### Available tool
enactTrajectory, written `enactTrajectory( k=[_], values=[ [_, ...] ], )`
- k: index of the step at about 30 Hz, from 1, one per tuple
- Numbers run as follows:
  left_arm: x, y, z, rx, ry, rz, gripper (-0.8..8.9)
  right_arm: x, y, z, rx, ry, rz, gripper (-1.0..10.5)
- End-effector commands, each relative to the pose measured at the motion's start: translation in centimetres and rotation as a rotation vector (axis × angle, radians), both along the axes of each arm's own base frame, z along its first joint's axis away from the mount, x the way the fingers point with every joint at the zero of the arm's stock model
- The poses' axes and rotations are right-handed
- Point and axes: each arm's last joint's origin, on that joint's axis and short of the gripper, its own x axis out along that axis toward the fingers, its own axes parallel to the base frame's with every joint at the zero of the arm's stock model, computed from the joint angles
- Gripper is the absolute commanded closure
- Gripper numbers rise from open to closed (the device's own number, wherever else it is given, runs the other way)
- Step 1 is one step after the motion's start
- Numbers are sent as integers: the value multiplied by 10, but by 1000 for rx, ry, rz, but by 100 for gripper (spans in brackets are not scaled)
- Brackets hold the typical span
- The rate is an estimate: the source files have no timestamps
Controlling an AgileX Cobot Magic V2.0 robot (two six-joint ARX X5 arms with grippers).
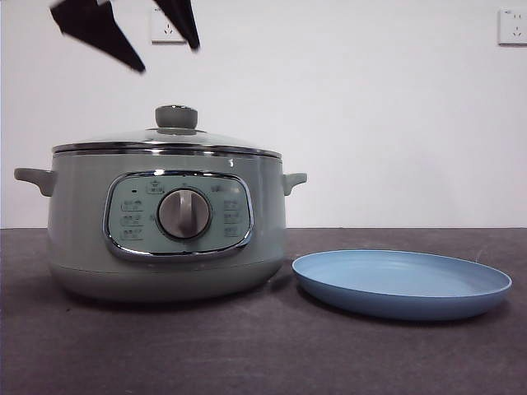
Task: Take the potato out from the steamer,put the potato on the plate,close the lid
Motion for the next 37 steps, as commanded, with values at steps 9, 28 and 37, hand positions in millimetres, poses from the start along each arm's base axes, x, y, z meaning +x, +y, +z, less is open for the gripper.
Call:
enactTrajectory(
  k=[9,28,37],
  values=[
    [24,-12,-32,56,84,-2,371,-1,0,1,2,14,-3,286],
    [34,-18,-40,104,42,14,470,-3,0,-2,0,48,-5,288],
    [38,-19,-47,114,64,15,500,-3,0,-2,0,50,-6,289]
  ],
)
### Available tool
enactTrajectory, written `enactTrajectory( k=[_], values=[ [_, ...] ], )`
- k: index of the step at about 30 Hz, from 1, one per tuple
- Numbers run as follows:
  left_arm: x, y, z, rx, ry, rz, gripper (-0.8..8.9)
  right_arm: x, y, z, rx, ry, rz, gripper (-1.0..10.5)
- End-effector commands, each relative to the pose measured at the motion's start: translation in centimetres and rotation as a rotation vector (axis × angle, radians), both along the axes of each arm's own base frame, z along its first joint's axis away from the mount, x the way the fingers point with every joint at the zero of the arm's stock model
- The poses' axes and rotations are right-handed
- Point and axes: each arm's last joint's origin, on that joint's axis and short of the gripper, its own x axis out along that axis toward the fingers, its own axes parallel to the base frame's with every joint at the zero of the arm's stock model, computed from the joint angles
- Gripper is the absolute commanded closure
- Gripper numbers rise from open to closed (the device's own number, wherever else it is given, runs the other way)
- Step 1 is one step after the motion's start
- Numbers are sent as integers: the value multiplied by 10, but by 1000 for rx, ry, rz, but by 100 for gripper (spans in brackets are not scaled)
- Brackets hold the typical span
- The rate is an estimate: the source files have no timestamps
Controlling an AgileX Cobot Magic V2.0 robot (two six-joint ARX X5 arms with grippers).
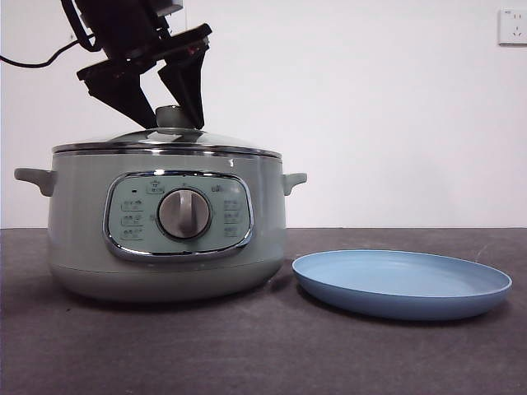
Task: Take the potato out from the steamer,put the potato on the plate,close the lid
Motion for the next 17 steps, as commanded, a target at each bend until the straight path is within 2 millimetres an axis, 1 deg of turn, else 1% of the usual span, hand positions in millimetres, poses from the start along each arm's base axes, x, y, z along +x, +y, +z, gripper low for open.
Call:
enactTrajectory(
  k=[1,2,3,4,5,9,12,14,17],
  values=[
    [1,-1,0,5,-7,-9,557,-1,0,2,6,-2,-3,289],
    [1,-1,0,7,-3,-9,631,-1,0,2,8,1,-4,289],
    [0,-1,-1,9,2,-9,737,-1,0,2,12,5,-7,289],
    [0,-1,-1,11,3,-10,809,-1,0,2,16,9,-9,289],
    [0,-1,-1,12,5,-10,830,-1,0,2,17,11,-10,289],
    [0,-1,0,12,5,-11,822,0,0,2,19,8,-9,289],
    [-1,0,7,14,7,-11,822,0,0,2,23,12,-11,289],
    [-3,0,19,14,-1,-15,822,0,0,3,35,17,-18,289],
    [-6,2,45,27,-31,-41,822,0,1,4,60,28,-26,289]
  ],
)
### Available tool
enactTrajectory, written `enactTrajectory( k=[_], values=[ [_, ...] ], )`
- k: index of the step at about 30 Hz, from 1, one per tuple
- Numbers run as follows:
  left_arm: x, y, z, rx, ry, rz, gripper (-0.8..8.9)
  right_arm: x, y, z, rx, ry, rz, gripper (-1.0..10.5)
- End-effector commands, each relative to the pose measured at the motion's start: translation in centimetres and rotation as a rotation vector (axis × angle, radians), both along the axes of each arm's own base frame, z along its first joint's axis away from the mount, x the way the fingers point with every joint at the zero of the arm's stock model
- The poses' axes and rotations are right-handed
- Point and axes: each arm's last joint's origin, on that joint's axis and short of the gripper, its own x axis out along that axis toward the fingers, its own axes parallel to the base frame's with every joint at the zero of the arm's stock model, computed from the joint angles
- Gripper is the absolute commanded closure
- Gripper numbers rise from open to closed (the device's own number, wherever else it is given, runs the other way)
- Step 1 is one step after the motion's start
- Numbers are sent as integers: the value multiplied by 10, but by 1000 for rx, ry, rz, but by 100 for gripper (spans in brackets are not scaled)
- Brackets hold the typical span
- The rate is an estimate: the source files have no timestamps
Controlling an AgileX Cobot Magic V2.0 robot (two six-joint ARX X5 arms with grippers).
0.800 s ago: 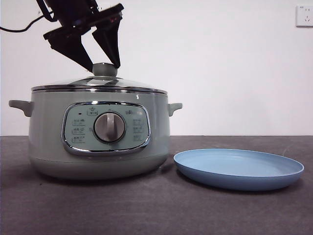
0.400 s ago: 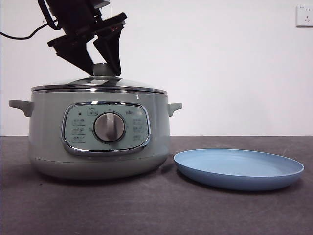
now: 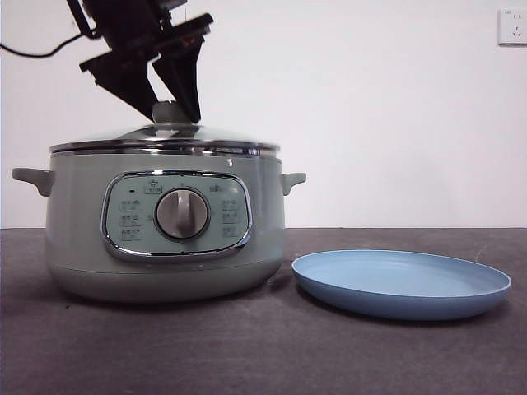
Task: Take the potato out from the steamer,put the potato on the plate,close the lid
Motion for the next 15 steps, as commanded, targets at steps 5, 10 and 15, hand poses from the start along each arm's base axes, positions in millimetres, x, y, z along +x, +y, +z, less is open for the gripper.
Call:
enactTrajectory(
  k=[5,10,15],
  values=[
    [-15,8,80,8,-143,-62,822,-2,6,3,37,18,9,290],
    [-37,21,129,19,-204,-82,822,-3,13,3,38,13,41,290],
    [-68,36,169,14,-267,-88,822,2,26,1,41,2,93,290]
  ],
)
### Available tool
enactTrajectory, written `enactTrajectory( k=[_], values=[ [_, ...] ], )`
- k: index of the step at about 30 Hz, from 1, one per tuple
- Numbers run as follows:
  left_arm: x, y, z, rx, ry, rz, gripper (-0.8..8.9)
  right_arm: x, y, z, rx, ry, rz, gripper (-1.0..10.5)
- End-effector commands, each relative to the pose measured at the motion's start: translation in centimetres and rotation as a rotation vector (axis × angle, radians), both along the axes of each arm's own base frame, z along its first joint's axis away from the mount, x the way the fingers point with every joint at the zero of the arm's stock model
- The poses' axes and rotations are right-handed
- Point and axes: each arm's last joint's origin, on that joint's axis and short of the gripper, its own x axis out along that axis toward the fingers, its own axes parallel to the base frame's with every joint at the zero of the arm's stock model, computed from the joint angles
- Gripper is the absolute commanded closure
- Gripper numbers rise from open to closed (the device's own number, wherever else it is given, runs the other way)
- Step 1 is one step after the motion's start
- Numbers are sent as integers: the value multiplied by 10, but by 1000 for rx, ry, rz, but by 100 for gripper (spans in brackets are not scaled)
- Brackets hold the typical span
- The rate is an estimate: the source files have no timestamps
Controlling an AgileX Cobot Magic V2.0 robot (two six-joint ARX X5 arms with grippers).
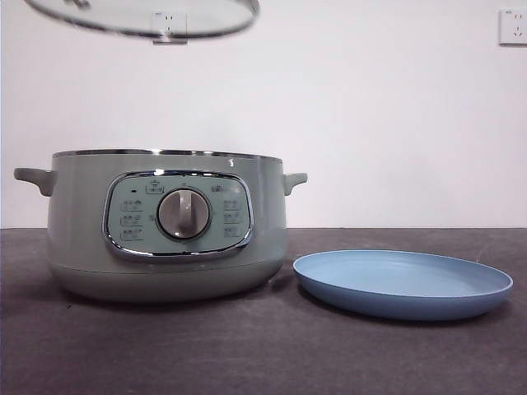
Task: Take the potato out from the steamer,put the potato on the plate,close the lid
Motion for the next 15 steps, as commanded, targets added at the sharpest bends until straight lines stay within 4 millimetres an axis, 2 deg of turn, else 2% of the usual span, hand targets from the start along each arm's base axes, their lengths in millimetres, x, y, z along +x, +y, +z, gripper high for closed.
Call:
enactTrajectory(
  k=[1,6,10,15],
  values=[
    [-25,15,33,-31,-127,2,822,6,11,-1,7,3,34,290],
    [-62,44,61,-5,-247,127,822,17,32,-11,-7,47,92,290],
    [-93,66,72,39,-296,239,822,31,52,-17,-35,73,127,290],
    [-127,84,83,25,-370,303,822,49,91,-23,-132,51,126,290]
  ],
)
